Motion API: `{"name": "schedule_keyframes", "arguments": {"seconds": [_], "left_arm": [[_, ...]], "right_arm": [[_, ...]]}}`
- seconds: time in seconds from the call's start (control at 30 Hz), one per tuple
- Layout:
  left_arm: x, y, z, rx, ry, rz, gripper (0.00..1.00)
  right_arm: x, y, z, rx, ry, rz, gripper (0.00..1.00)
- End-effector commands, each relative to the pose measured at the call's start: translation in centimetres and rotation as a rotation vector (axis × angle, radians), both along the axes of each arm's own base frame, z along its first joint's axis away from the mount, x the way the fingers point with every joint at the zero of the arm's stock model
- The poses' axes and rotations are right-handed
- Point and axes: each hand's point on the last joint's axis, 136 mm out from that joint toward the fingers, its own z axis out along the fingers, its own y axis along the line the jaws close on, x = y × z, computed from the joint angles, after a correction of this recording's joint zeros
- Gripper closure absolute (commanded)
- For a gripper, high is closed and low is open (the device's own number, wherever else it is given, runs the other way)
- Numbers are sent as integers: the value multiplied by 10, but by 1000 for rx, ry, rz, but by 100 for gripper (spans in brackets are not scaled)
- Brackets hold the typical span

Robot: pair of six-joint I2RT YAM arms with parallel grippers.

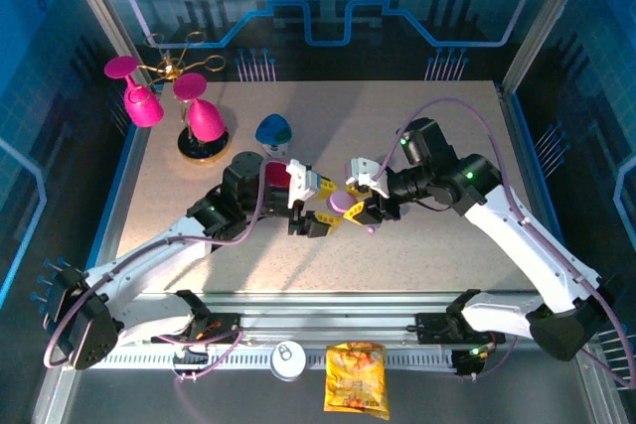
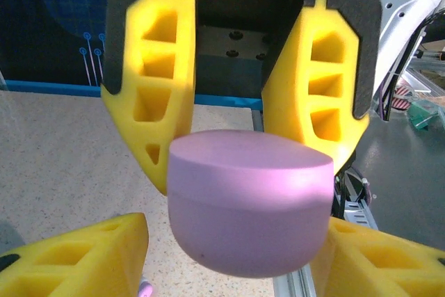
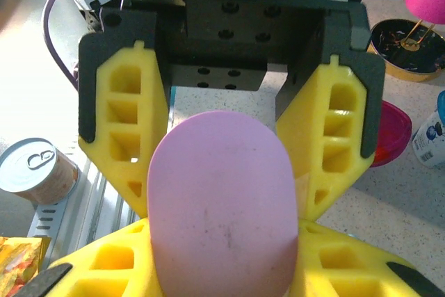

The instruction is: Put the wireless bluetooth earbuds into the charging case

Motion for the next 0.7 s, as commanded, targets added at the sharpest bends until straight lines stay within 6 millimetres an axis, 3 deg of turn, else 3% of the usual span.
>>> {"name": "schedule_keyframes", "arguments": {"seconds": [0.0,0.37,0.53,0.67], "left_arm": [[-3,-4,14,-12,-43,-20,39],[-6,-5,22,-25,-62,-26,38],[-7,-6,20,-21,-54,-33,44],[-7,-5,21,-22,-59,-27,39]], "right_arm": [[-8,3,9,29,2,21,81],[-4,3,0,-4,12,12,81],[-2,4,-2,-15,13,13,81],[-1,2,-9,-51,15,12,81]]}}
